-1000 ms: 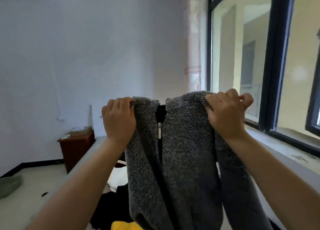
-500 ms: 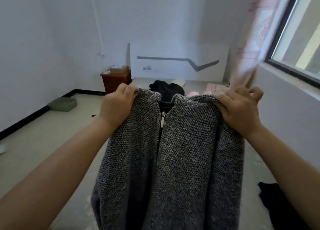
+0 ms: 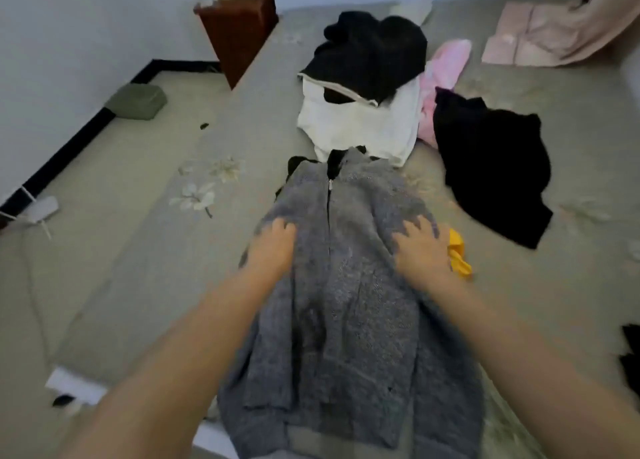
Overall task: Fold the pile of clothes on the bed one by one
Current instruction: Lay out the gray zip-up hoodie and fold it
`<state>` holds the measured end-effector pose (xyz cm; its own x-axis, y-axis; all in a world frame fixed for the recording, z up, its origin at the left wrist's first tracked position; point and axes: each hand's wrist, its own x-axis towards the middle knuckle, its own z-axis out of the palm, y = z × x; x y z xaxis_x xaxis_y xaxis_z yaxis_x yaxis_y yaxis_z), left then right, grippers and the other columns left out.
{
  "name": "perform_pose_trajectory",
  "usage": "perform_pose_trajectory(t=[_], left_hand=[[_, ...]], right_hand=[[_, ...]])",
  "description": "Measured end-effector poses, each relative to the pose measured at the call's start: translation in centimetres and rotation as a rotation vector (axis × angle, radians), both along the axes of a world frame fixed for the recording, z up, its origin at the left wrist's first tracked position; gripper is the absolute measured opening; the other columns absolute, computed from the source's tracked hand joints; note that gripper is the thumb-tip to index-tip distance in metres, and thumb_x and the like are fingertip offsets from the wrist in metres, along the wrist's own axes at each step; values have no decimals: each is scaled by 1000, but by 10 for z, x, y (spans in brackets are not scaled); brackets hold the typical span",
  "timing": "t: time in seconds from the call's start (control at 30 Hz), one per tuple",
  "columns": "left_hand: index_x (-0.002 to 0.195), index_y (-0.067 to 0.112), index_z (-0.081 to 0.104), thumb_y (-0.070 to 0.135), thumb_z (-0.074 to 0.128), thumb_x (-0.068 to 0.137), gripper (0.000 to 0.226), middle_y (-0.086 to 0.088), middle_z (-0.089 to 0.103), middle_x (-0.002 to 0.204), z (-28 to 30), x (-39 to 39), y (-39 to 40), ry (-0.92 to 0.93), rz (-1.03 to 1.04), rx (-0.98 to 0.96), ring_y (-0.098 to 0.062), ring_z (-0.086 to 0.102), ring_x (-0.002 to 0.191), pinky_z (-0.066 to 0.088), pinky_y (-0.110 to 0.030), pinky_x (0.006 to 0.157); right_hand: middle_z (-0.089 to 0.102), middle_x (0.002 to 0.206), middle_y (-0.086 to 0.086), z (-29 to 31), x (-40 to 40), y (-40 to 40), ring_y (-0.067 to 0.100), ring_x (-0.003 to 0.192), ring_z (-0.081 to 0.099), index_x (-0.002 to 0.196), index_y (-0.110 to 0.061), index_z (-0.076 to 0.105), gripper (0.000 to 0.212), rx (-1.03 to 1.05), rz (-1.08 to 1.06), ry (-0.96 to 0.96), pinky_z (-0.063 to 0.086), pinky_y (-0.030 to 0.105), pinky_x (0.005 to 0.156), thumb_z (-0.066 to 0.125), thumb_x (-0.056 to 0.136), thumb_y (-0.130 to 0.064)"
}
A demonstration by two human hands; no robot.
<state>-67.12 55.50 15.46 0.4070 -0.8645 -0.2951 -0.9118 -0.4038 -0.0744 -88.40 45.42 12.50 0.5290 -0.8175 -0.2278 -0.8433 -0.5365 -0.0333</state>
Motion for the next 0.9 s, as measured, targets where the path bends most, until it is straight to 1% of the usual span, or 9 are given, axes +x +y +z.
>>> perform_pose_trajectory(t=[0.07, 0.17, 0.33, 0.43, 0.57, 0.67, 0.73, 0.83, 0.9], left_hand=[[123, 7, 37, 12, 42, 94, 30, -16, 39, 128, -57, -11, 27, 88, 79, 192, -35, 42, 116, 41, -44, 89], [128, 7, 33, 28, 41, 96, 40, -15, 39, 132, -123, -18, 69, 197, 244, 288, -34, 41, 120, 42, -44, 92], [146, 19, 1, 46, 46, 91, 75, -10, -3, 154, -186, -23, 118, 180, 398, 256, -37, 1, 140, 23, -53, 107], [146, 21, -7, 41, 55, 87, 88, -14, -13, 153, -200, -21, 140, 228, 407, 266, -39, 7, 138, 31, -51, 103], [145, 10, 14, -2, 49, 88, 68, -18, 8, 149, -202, -13, 161, 390, 321, 139, -40, 37, 122, 41, -43, 89], [140, 4, 31, -14, 45, 81, 63, -21, 26, 139, -191, 5, 185, 417, 288, -18, -40, 39, 118, 38, -40, 91], [139, 3, 32, -15, 44, 81, 61, -22, 30, 134, -185, 13, 206, 443, 290, 4, -39, 38, 117, 36, -40, 92], [142, 7, 24, -3, 46, 88, 59, -20, 32, 135, -187, 6, 234, 428, 249, 224, -36, 40, 118, 35, -39, 92], [141, 4, 28, 7, 51, 89, 56, -21, 37, 136, -184, -6, 240, 366, 308, 175, -36, 42, 118, 38, -41, 93]], right_hand=[[31, 146, 4, -55, -14, 29, 24, 141, 10, 131, -19, 43, 40, 157, 4, 98, 5, 58, 110, 42, 94, -35], [37, 142, 5, -117, -34, 68, 25, 136, 21, 135, -18, 38, 53, 266, -51, 182, 14, 54, 109, 40, 92, -50], [33, 142, 15, -185, -55, 129, 30, 126, 35, 146, -21, 10, 83, 299, -203, 279, 30, 42, 100, 36, 83, -68], [39, 134, 18, -201, -53, 155, 30, 118, 42, 147, -19, 6, 82, 324, -235, 302, 31, 40, 96, 40, 86, -61], [56, 118, 11, -200, -51, 159, 27, 107, 50, 140, -17, 26, 51, 340, -251, 106, 24, 38, 92, 45, 94, -25], [65, 101, 13, -176, -84, 145, 31, 97, 55, 129, -16, 48, 46, 202, -202, -13, 21, 40, 86, 54, 84, -8], [66, 98, 19, -160, -119, 137, 36, 93, 57, 123, -14, 55, 47, 165, -223, 35, 28, 45, 87, 59, 78, -2], [56, 115, 21, -148, -155, 135, 37, 107, 49, 134, -20, 45, 54, 214, -301, 302, 28, 47, 95, 56, 82, -9], [49, 124, 25, -146, -151, 144, 40, 115, 44, 135, -15, 44, 53, 228, -340, 293, 27, 51, 99, 55, 83, -8]])
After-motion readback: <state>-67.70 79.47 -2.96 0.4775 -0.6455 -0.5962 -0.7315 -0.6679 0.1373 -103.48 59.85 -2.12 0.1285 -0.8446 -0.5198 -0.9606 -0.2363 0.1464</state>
